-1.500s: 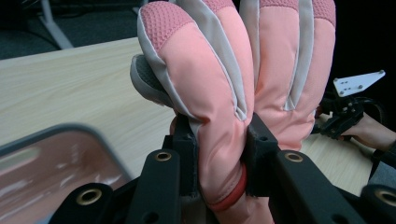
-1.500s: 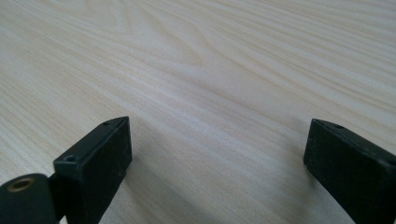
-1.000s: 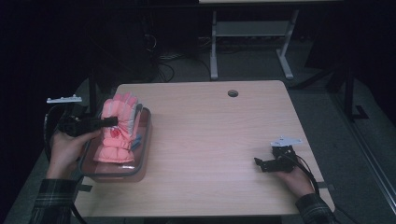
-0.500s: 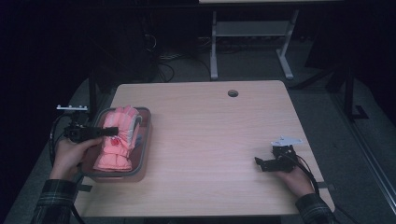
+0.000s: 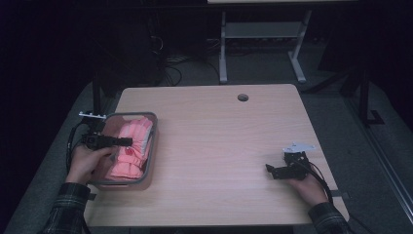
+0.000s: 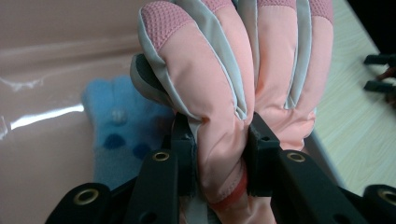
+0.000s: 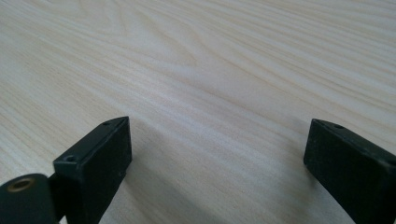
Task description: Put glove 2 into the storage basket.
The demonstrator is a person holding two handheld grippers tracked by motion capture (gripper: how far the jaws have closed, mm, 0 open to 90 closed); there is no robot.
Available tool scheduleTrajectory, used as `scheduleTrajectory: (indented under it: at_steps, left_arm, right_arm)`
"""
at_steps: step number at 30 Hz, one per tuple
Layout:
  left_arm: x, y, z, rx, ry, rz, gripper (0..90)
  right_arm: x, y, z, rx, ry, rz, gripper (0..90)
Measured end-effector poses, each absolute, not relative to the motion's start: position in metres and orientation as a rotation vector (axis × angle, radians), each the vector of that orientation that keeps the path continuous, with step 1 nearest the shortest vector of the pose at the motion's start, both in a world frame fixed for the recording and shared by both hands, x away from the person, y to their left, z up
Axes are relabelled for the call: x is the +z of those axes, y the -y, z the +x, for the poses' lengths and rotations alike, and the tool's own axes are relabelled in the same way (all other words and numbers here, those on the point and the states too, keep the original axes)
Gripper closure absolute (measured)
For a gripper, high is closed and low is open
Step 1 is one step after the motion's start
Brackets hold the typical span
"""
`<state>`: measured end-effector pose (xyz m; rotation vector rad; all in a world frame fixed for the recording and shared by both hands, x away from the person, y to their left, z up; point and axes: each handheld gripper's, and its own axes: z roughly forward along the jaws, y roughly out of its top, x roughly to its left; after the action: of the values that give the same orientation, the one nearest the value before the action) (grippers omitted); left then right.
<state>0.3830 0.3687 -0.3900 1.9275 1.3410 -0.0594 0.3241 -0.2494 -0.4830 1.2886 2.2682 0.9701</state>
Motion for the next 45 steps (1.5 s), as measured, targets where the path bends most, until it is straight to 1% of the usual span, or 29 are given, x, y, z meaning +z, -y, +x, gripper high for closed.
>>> scheduleTrajectory:
  at_steps: [8, 12, 18, 21, 24, 27, 30, 33, 37, 45]
  left_arm:
    - [-0.398, -0.365, 0.391, -0.04, -1.379, 1.985, 66.4]
    - [-0.401, -0.367, 0.394, -0.053, -1.393, 1.978, 63.6]
    - [-0.398, -0.369, 0.396, -0.049, -1.411, 1.98, 49.4]
    - [-0.396, -0.369, 0.397, -0.043, -1.415, 1.988, 40.5]
    - [-0.392, -0.37, 0.397, 0.001, -1.415, 1.992, 28.8]
    - [-0.385, -0.374, 0.395, 0.045, -1.416, 1.977, 21.9]
    - [-0.379, -0.378, 0.394, 0.079, -1.414, 1.971, 17.8]
    - [-0.372, -0.383, 0.392, 0.111, -1.412, 1.952, 15.8]
    - [-0.36, -0.385, 0.388, 0.146, -1.39, 1.942, 15.7]
    - [-0.341, -0.372, 0.381, 0.178, -1.333, 1.927, 15.7]
  right_arm:
    - [-0.483, 0.249, 0.324, 0.97, -2.268, 1.291, 7.5]
    - [-0.483, 0.249, 0.324, 0.97, -2.268, 1.292, 7.5]
    - [-0.483, 0.249, 0.324, 0.97, -2.268, 1.292, 7.5]
    - [-0.483, 0.249, 0.324, 0.97, -2.268, 1.292, 7.5]
    - [-0.483, 0.249, 0.324, 0.97, -2.268, 1.292, 7.5]
    - [-0.483, 0.249, 0.324, 0.97, -2.268, 1.292, 7.5]
    - [-0.483, 0.249, 0.324, 0.97, -2.268, 1.293, 7.5]
    - [-0.483, 0.249, 0.324, 0.97, -2.268, 1.293, 7.6]
    - [-0.483, 0.249, 0.324, 0.97, -2.268, 1.292, 7.5]
    - [-0.483, 0.249, 0.324, 0.97, -2.269, 1.286, 7.6]
